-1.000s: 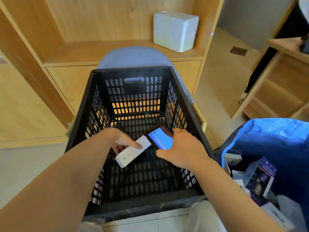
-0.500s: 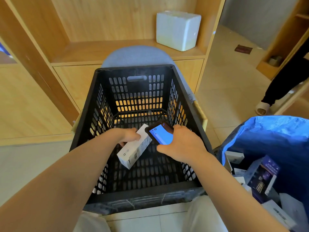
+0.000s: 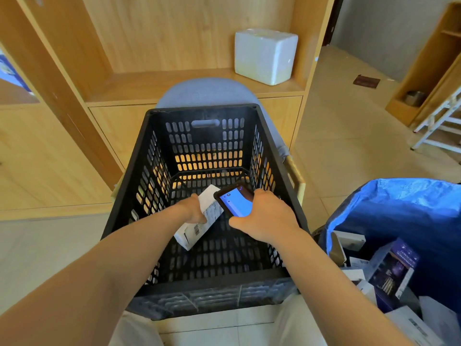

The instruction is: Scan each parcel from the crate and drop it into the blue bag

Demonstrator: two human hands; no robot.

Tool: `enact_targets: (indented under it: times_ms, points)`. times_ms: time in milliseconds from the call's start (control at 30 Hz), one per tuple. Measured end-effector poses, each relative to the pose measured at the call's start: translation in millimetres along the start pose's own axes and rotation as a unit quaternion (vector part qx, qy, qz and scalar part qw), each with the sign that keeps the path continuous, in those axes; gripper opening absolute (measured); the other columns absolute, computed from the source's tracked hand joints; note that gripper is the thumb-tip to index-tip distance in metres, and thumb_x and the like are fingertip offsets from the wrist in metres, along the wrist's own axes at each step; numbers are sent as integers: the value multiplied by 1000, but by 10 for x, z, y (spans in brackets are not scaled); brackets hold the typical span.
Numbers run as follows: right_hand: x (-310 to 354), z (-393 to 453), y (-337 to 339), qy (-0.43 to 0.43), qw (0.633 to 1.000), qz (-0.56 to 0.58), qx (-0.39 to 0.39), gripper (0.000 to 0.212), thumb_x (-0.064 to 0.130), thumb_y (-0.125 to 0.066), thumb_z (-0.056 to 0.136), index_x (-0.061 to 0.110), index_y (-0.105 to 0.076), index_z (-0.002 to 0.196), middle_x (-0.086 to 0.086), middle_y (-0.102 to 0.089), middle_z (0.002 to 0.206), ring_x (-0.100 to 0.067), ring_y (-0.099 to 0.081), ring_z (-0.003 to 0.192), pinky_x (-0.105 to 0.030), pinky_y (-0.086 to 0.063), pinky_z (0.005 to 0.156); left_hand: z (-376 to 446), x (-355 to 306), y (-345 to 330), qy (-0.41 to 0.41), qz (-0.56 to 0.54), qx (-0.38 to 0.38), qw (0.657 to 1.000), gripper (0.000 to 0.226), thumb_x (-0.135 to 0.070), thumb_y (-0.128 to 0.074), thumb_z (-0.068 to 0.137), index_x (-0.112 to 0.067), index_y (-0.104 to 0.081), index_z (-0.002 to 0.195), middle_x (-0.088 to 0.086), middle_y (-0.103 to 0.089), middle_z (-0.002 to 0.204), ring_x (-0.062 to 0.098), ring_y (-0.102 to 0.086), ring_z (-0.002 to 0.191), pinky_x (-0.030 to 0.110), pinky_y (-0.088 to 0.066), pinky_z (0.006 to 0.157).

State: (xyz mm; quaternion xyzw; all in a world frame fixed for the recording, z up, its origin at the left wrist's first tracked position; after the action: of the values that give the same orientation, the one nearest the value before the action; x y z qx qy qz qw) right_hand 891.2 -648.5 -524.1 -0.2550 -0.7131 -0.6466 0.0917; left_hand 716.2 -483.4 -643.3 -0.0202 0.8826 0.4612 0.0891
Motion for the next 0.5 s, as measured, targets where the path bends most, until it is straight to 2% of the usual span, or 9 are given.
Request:
enact_targets:
  times_ms: [100, 200, 267, 333, 433, 500]
  points:
    - [-6, 18, 6, -4, 1000, 21, 0, 59, 59, -74, 73, 21, -46, 108, 1, -51, 96, -20, -58, 85, -29, -45, 67, -117, 36, 174, -16, -45, -19, 999, 85, -37, -78, 76, -10, -29, 141, 9, -56, 122, 27, -59, 105, 35, -50, 75]
    - [5, 23, 16, -3, 1000, 24, -1, 59, 60, -74, 73, 20, -48, 108, 0, -52, 96, -21, -59, 84, -31, -46, 67, -114, 205, 320, -51, -143, -59, 987, 94, -52, -76, 48, -18, -46, 130, 4, -65, 112, 23, -66, 95, 41, -59, 79]
    - [19, 11, 28, -4, 999, 33, -4, 59, 60, -73, 73, 19, -49, 107, 0, -53, 94, -21, -60, 83, -32, -48, 67, -68, 360, 352, -69, -203, -90, 973, 95, -59, -71, 42, -21, -51, 127, 1, -68, 107, 19, -70, 89, 42, -61, 75]
    - [48, -17, 56, -3, 999, 41, -13, 58, 59, -72, 73, 19, -50, 108, -1, -55, 95, -23, -61, 83, -35, -52, 69, -522, 309, 482, -90, -251, -128, 955, 82, -59, -74, 57, -21, -52, 126, -2, -69, 106, 16, -70, 86, 37, -60, 70]
    - [108, -126, 138, 9, 999, 37, -32, 56, 58, -72, 75, 18, -50, 107, -2, -56, 96, -23, -60, 82, -34, -50, 67, -972, 298, 609, -132, -290, -184, 930, 43, -45, -67, 86, -22, -59, 122, -2, -71, 106, 12, -71, 82, 29, -56, 63]
    - [129, -221, 223, 12, 998, 50, -34, 56, 58, -72, 76, 17, -52, 107, -1, -57, 95, -22, -60, 81, -34, -48, 65, -1171, 352, 667, -150, -324, -215, 909, 46, -52, -63, 87, -24, -59, 122, -4, -72, 108, 11, -72, 84, 34, -60, 70]
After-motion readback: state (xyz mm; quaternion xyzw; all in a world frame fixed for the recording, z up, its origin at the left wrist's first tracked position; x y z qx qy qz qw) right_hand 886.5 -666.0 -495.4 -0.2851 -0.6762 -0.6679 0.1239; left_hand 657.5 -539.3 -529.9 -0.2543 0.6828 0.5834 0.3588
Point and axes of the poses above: each hand's wrist, its own z-axis towards the middle knuckle, its own y-axis out of the back of the hand, x = y × z, the point moved 2 cm from there along z, towards the middle knuckle
